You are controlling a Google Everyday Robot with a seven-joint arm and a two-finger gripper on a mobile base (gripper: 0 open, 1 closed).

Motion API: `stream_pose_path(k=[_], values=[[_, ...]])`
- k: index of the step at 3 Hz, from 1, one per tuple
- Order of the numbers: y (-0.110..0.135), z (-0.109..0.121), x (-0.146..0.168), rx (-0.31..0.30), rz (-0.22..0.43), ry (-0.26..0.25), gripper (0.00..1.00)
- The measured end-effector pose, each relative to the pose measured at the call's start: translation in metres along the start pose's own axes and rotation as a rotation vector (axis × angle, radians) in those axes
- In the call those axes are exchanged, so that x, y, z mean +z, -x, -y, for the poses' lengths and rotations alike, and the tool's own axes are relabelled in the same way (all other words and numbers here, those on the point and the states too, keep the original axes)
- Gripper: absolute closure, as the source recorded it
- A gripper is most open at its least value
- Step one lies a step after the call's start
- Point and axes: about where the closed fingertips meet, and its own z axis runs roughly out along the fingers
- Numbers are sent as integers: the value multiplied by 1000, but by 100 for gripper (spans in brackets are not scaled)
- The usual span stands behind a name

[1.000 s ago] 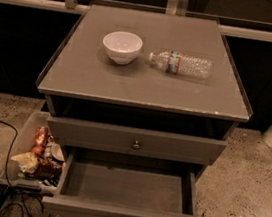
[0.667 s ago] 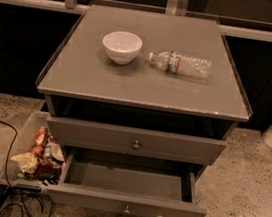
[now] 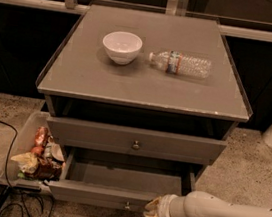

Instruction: Close middle drawer

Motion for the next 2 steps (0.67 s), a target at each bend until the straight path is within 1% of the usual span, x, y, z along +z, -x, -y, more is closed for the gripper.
stream_pose_path(k=[1,2], values=[[-7,50,-2,12,10,-74,87],[-7,49,-2,12,10,-74,100]])
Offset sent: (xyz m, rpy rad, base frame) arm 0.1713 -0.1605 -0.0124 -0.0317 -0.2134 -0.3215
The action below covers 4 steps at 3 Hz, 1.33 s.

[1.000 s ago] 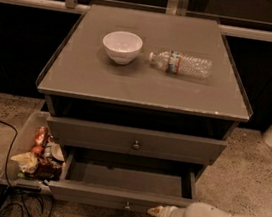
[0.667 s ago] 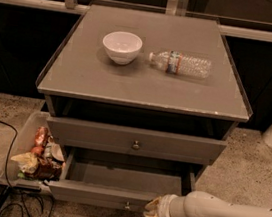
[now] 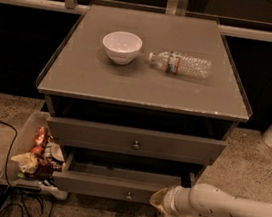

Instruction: Close middle drawer

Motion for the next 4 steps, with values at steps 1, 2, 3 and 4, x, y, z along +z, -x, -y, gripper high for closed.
stream_pose_path(k=[1,2,3,4], values=[[-23,34,1,32,2,-55,100],[-27,40,1,38,4,-66,82],[-27,40,2,38,4,-66,59],[-27,40,2,38,4,-66,35]])
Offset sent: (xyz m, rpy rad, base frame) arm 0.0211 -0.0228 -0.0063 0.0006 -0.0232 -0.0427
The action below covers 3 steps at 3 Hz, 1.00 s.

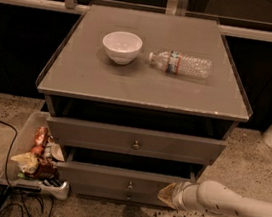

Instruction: Close middle drawer

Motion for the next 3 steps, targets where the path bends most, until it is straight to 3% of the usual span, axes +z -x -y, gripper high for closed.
stream_pose_path(k=[1,2,3], values=[[0,0,0,0,0,0,12],[0,0,0,0,0,0,0],[0,0,0,0,0,0,0]])
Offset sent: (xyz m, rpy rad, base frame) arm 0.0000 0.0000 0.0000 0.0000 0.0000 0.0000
